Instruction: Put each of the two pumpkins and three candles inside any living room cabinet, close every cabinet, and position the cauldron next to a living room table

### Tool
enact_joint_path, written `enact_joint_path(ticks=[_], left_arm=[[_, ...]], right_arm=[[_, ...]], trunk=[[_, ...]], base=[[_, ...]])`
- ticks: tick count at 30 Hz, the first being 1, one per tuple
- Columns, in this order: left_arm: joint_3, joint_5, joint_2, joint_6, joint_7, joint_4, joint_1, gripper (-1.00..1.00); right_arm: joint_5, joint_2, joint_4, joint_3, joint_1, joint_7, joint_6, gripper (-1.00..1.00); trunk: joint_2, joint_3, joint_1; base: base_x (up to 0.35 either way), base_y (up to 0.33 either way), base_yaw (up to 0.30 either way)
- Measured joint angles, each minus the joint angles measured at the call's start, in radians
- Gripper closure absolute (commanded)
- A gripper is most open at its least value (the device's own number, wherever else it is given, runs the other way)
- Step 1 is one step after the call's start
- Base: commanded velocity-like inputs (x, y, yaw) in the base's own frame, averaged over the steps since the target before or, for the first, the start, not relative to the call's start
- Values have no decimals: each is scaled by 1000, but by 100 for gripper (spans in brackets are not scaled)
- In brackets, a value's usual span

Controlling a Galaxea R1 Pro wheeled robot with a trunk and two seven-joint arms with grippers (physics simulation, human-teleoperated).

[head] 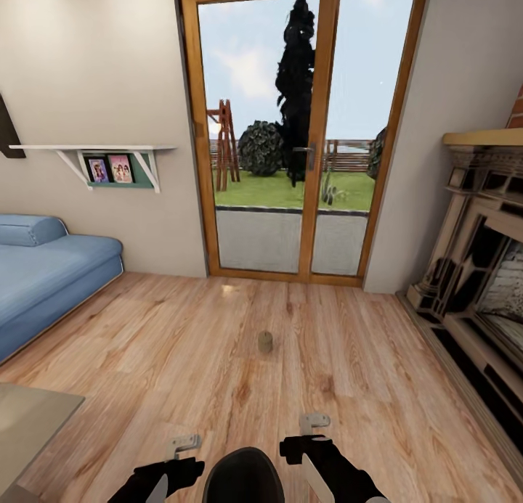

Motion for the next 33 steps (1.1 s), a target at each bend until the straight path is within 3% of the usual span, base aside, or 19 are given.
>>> enact_joint_path(ticks=[12, 14, 16, 19, 33], left_arm=[[-3, 1, -4, 25, -2, -9, -11, -100], [-3, 3, -3, 66, 1, -30, -54, -100], [-3, 6, 1, 159, 6, -43, -104, -100], [-1, 6, -2, 248, 9, -48, -133, -100], [1, 2, -1, 260, 10, -47, -148, -100]], right_arm=[[0, 0, 0, -1, 0, -2, 12, -100], [-7, 0, -3, -2, -8, -2, 36, -100], [-31, 0, -5, -2, -42, -2, 75, -100], [-60, 0, 6, -2, -93, -4, 118, -100], [-69, 0, 14, -1, -120, -5, 170, -100]], trunk=[[-70, -31, 38], [-84, -37, 46], [-98, -44, 54], [-119, -53, 65], [-217, -97, 119]], base=[[0, 0, 0], [0, 0, 0], [0, 0, 0], [0, 0, 0], [0, 0, 0]])
